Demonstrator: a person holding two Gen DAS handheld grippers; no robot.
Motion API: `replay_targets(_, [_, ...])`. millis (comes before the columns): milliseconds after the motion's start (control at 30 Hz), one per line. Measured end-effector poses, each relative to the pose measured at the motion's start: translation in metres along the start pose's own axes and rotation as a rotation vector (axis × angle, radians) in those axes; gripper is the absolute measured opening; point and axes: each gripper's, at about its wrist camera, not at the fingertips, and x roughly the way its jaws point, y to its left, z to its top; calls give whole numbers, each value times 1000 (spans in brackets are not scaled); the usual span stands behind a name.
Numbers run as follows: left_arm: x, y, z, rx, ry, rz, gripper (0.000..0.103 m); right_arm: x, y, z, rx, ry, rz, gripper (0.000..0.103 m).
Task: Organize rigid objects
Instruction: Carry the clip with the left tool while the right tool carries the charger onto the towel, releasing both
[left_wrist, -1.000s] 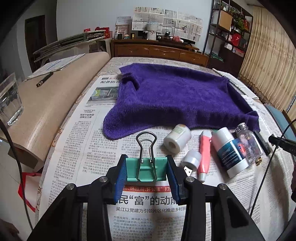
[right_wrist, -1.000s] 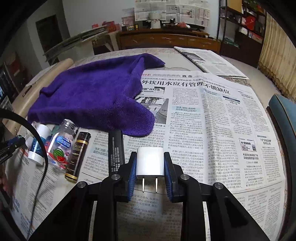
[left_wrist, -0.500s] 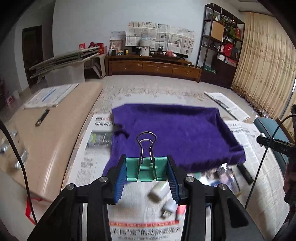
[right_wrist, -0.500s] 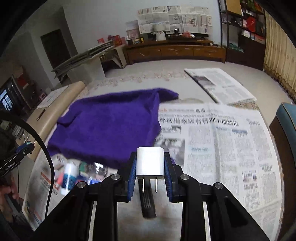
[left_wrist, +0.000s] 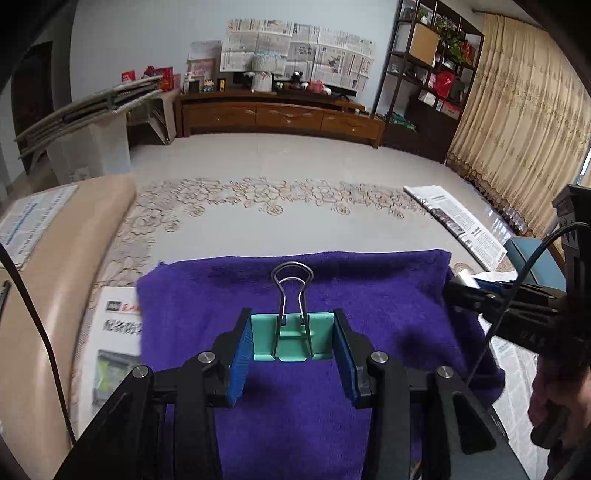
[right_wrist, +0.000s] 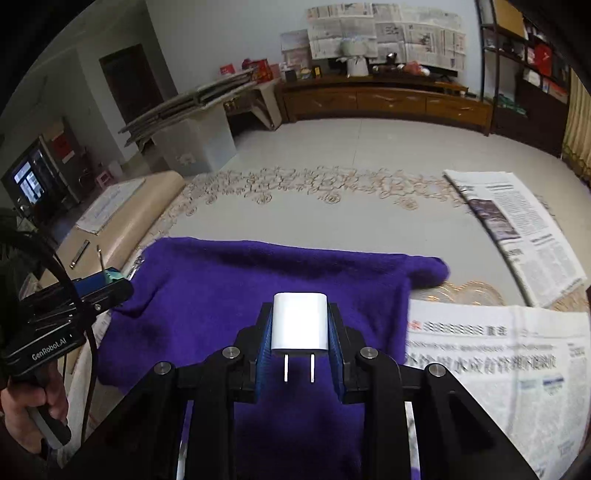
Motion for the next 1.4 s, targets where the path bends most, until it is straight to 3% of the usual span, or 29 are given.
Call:
replay_targets(200, [49, -7, 7, 28, 79, 11, 39, 65, 6, 11, -30, 113, -37, 27])
replay_targets(333, [66, -5, 5, 31, 125, 19, 39, 85, 5, 9, -43, 161, -63, 27])
replay_targets(833, [84, -4, 2, 104, 226, 94, 41, 91, 13, 3, -162, 179, -107, 29])
replay_targets(900, [85, -5, 4, 119, 239, 121, 53, 92, 14, 4, -167, 189, -95, 39])
replay_targets(933, [87, -2, 5, 113, 251, 141, 65, 92, 14, 4, -167, 196, -79, 43])
replay_targets(1000, [86, 6, 6, 86, 255, 121, 67, 90, 13, 3, -164, 203, -83, 59])
replay_targets(1133, [60, 19, 5, 30, 187, 58, 68, 69, 15, -2, -167, 151, -86, 63])
replay_targets(1200, [39, 24, -1, 12, 142, 33, 78, 44, 12, -6, -138, 96, -69, 82])
replay_targets(1267, [13, 29, -11, -3, 85, 19, 95, 24, 10, -12, -115, 62, -62, 100])
replay_targets(1333, [-16, 32, -26, -26, 44, 29, 102, -4, 8, -24, -90, 22, -71, 103])
replay_targets(1400, [-36, 36, -38, -54, 39, 27, 103, -25, 5, -36, -62, 13, -74, 103])
